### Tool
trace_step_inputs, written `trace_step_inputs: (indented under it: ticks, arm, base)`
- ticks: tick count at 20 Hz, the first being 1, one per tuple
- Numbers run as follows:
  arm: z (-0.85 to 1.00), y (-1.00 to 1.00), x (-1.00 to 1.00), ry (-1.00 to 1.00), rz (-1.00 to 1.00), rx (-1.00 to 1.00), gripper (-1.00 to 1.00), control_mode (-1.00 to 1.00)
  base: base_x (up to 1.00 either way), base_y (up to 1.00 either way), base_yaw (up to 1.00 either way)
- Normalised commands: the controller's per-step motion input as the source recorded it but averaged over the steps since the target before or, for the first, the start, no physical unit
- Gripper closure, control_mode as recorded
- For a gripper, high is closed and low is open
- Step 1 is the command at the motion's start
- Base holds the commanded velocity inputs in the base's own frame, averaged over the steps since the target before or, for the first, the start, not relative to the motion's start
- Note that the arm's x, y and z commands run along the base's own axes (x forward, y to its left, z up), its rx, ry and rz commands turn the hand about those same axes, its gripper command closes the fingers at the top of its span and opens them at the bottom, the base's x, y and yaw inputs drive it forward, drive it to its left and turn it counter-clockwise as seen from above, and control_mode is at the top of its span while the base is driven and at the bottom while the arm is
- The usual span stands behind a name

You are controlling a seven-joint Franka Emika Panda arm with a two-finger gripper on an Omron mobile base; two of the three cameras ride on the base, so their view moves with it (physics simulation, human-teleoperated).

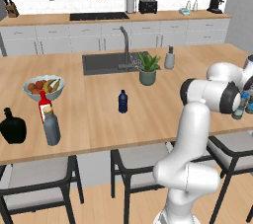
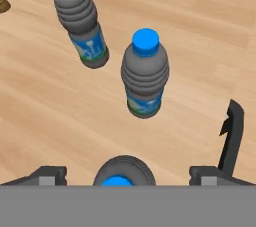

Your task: Move the plastic bottles in the middle to the plastics group, and the glass bottles in the middle to the glass group.

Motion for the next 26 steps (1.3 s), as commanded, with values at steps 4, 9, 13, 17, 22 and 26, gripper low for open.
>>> trace_step_inputs:
  ticks: [4, 9, 13, 17, 22, 26]
  arm:
    - [0.45, 0.21, -0.60, 0.00, 0.00, -0.02, -1.00, -1.00]
    - [0.21, 0.81, -0.54, 0.00, 0.00, -0.11, -1.00, -1.00]
    - [0.42, 0.96, -0.35, 0.00, 0.00, -0.11, -1.00, -1.00]
    - [0.30, 1.00, -0.02, 0.00, 0.05, -0.11, -1.00, -1.00]
    - [0.40, 0.94, 0.10, 0.04, 0.17, -0.01, -1.00, -1.00]
    - [0.42, 0.92, 0.23, 0.11, 0.23, 0.00, -1.00, -1.00]
  base:
    - [0.00, 0.00, 0.00]
    - [0.00, 0.00, 0.00]
    - [0.00, 0.00, 0.00]
    - [0.00, 0.00, 0.00]
    - [0.00, 0.00, 0.00]
    - [0.00, 0.00, 0.00]
